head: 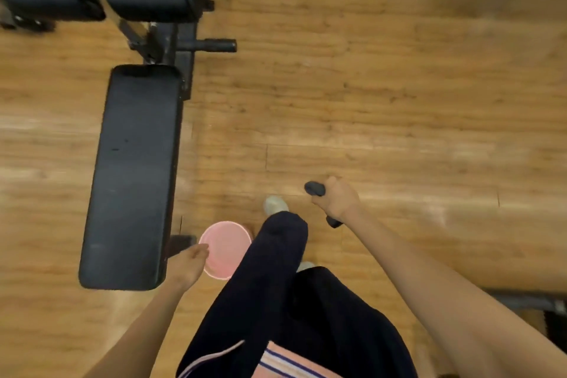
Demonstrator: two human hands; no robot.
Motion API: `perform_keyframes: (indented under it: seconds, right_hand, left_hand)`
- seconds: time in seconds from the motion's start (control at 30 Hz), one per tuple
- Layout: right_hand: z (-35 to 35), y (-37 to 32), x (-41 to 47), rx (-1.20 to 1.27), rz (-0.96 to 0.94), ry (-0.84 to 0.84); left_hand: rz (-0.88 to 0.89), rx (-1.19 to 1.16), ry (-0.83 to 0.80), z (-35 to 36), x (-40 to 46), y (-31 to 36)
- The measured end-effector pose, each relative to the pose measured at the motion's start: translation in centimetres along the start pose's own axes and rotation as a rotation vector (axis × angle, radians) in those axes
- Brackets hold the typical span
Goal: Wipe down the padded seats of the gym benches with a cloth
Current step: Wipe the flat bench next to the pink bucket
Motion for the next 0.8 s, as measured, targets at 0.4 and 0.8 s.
perform_keyframes:
  seconds: [0.4,0.8]
  right_hand:
    - [-10.4,-1.0,12.8,-0.226,-0.007,-0.058]
    - [-10.1,-16.4,27.9,-0.217,-0.216,-0.207]
  left_hand:
    - [0.222,-0.203,0.015,-8.4,6.9,22.3]
    - [0.080,-0.286,0.166,-14.3,16.1,22.2]
Point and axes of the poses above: each hand's wrist, its own x-axis towards the middle knuckle, its own z-axis out of the palm, y = z × x, the point moved 8 cm from there along x, towards the middle knuckle, and after that the axes turned 4 degrees about z, right-handed, at the moved point
